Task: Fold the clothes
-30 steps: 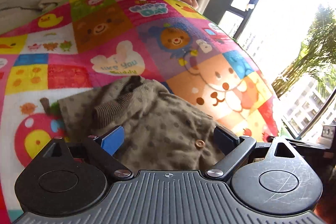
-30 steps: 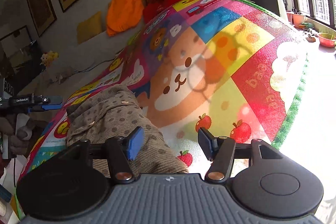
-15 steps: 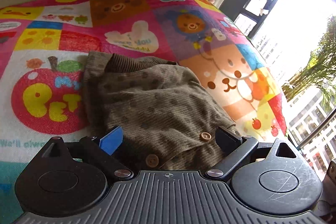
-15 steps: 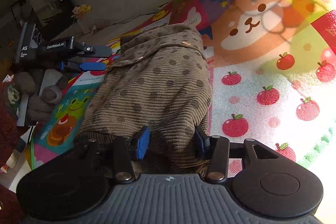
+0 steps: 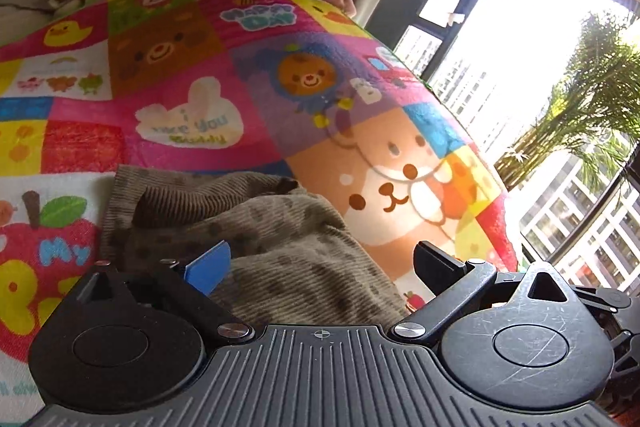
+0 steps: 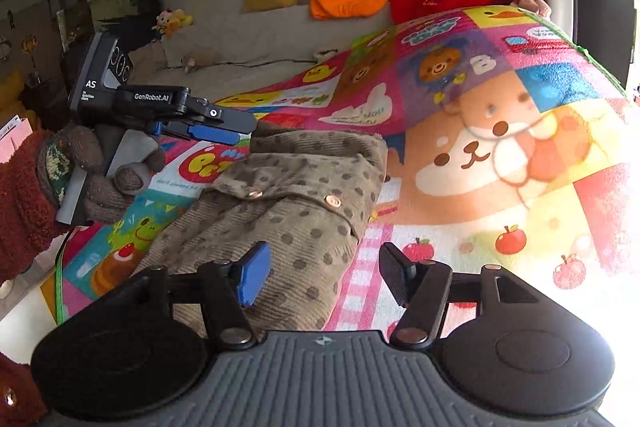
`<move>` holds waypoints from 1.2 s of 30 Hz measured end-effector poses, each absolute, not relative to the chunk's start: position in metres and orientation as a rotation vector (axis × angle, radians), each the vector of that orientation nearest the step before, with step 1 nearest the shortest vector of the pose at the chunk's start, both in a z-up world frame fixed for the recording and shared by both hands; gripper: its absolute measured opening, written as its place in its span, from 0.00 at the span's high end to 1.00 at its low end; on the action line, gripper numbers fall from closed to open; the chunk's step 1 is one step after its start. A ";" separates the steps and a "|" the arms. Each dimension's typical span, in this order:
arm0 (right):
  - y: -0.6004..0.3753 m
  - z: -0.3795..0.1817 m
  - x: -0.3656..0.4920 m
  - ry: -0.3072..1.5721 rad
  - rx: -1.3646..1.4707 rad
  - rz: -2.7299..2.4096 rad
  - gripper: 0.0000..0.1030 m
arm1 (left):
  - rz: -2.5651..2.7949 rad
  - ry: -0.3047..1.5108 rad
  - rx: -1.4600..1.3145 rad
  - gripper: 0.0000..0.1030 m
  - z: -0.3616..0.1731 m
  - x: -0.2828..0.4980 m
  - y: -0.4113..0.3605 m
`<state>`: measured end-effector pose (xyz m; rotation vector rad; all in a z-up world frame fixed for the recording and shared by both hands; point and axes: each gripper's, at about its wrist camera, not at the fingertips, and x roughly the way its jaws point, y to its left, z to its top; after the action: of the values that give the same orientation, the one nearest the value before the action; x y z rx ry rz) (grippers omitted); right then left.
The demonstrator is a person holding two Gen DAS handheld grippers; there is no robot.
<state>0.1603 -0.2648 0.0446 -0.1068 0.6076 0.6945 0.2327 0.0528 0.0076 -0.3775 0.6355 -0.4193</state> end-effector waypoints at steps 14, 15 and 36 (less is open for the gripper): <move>-0.188 0.022 0.320 0.712 -0.130 0.669 0.52 | -0.140 0.641 -0.366 0.02 -0.017 0.306 0.136; -0.177 0.016 0.330 0.718 -0.145 0.676 0.52 | -0.160 0.646 -0.376 0.02 -0.015 0.304 0.139; -0.142 -0.035 0.414 0.819 -0.012 0.641 0.46 | -0.169 0.703 -0.088 0.16 -0.042 0.329 0.083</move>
<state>0.4144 -0.1422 -0.0350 -0.0123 0.8185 0.6410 0.3293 0.0832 -0.0418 -0.0876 0.7027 -0.1693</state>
